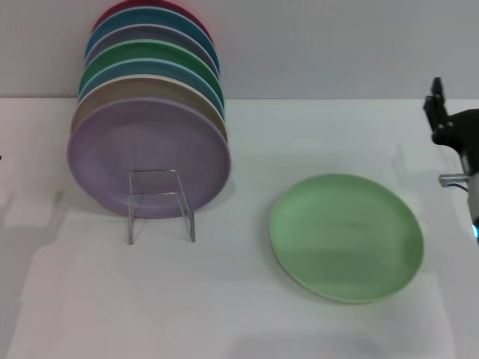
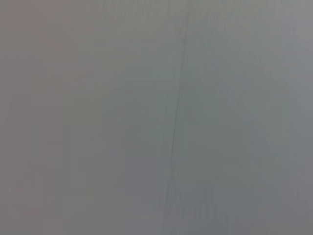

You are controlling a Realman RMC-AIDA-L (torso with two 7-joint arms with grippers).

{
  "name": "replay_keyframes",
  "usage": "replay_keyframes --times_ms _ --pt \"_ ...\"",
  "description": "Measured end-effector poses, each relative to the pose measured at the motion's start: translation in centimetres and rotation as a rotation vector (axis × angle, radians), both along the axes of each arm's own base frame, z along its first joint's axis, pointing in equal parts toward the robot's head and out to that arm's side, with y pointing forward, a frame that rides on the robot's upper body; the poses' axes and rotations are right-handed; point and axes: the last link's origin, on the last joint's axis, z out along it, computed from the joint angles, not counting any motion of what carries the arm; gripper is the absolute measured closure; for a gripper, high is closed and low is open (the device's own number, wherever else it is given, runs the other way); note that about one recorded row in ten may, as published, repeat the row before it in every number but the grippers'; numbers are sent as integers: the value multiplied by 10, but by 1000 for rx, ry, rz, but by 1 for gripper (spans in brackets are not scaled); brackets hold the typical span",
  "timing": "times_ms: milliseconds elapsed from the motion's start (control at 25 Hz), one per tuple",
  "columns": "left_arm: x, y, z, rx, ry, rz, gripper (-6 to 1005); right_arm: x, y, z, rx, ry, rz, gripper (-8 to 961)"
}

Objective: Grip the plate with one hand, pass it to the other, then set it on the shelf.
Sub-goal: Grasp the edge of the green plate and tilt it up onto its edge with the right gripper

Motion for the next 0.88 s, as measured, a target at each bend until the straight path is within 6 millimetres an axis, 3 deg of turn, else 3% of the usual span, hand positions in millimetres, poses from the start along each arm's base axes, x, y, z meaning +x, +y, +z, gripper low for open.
replay_keyframes --times_ms 240,440,680,880 --pt "0 -1 2 8 3 -6 185 -21 19 -2 -214 71 -73 244" --pt "0 -2 2 9 5 -7 184 -24 28 10 -395 88 -146 243" --pt "1 -1 2 10 3 -10 184 -15 35 38 -605 154 -180 243" --pt "2 0 1 9 2 -14 184 -18 37 64 -749 160 -234 243"
